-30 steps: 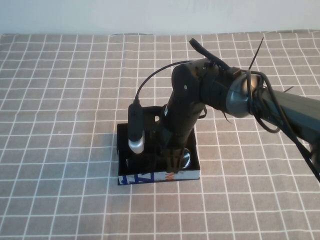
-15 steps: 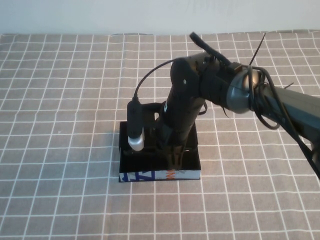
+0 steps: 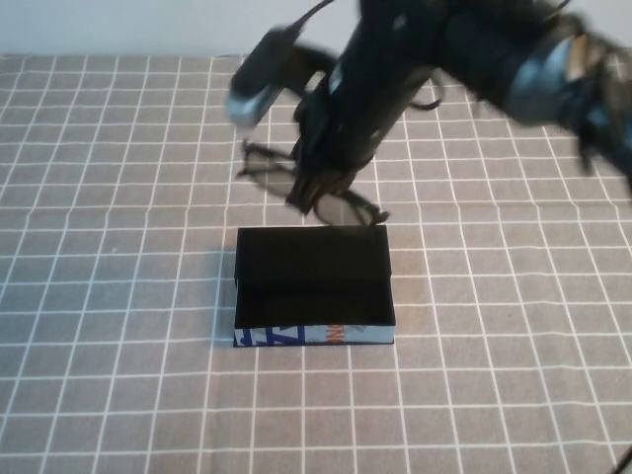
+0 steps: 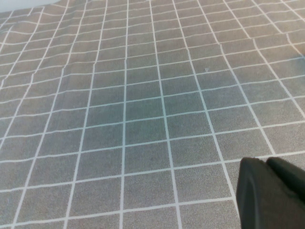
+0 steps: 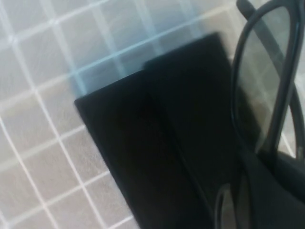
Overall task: Take glasses out of glasses case
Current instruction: Place the glasses on the table
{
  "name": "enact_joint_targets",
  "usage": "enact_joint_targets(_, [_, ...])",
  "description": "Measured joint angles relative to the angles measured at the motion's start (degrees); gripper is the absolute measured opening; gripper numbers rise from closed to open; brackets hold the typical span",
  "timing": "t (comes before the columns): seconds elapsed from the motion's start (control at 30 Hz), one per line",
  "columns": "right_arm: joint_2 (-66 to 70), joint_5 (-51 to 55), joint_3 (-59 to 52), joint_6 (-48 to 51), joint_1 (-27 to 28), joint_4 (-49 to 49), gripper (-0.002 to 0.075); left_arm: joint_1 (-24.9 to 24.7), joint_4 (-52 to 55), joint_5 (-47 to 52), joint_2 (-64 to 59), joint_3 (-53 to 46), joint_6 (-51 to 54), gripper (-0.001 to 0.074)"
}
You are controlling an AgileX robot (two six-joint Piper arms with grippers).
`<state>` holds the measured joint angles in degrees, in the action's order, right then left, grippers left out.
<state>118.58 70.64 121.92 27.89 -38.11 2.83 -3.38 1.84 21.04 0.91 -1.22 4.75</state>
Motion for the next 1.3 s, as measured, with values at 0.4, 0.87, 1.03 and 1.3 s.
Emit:
enact_joint_targets(0.4, [-16.5,-2.4,-28.2,-20.5,16.2,5.2,0.0004,0.0,0.0,0.0,0.0,0.0,0.0,-0.0004])
enact_joint_targets(0.87, [-22.9,-26.4,-62.7,-23.1,20.2,21.1,0.0005,0.0,0.0,0.0,0.0,0.0,0.0,-0.0004])
enact_joint_targets(1.03, [-22.9,-29.0,-65.2,-25.2,20.2,21.2,0.0008,0.0,0.0,0.0,0.0,0.0,0.0,-0.0004])
enact_joint_targets(1.3, [-22.9,-28.9,-65.4,-26.0,20.2,19.7,0.0237,0.0,0.0,0.0,0.0,0.0,0.0,-0.0004])
